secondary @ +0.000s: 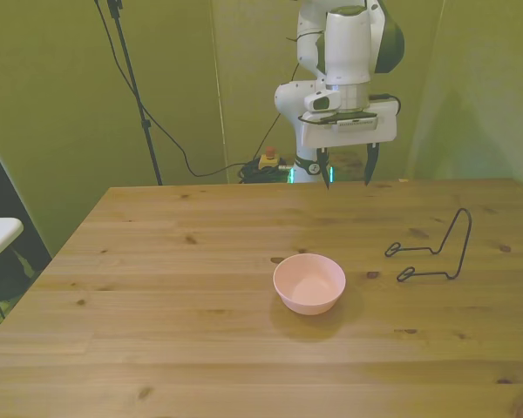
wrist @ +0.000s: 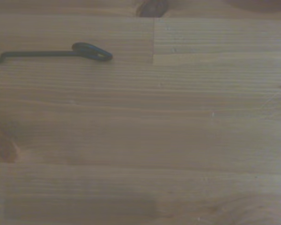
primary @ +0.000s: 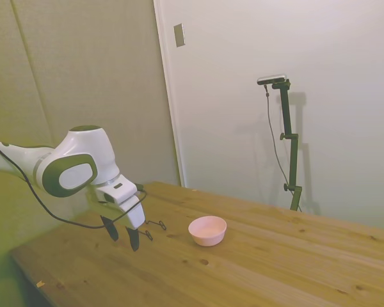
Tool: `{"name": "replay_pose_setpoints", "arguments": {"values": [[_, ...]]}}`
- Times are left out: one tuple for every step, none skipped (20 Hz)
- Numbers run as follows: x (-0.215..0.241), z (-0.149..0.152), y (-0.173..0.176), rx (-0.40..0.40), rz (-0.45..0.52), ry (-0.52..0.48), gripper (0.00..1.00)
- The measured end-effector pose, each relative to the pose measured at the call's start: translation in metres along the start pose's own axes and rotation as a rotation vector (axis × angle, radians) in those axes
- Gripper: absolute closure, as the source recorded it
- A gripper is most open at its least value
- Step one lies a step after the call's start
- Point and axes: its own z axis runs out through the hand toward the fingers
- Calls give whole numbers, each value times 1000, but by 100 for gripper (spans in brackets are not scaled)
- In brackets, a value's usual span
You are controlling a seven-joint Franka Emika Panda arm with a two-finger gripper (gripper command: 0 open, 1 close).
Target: Load the bowl
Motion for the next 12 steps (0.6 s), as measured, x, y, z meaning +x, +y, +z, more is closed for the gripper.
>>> {"name": "replay_pose_setpoints", "arguments": {"values": [[0, 0, 0, -1, 0, -1, 0], [-1, 1, 0, -5, 0, -6, 0], [0, 1, -1, 2, 1, 2, 0], [1, 0, -3, 17, 6, 18, 0], [3, 1, -5, 25, 10, 27, 0], [6, 2, -7, 29, 14, 34, 0], [10, 3, -8, 29, 17, 41, 0], [16, 3, -10, 30, 20, 53, 0], [24, 2, -12, 29, 25, 65, 0], [34, 0, -14, 28, 30, 78, 0], [44, -1, -17, 28, 36, 88, 0], [55, -4, -20, 30, 44, 96, 0]]}}
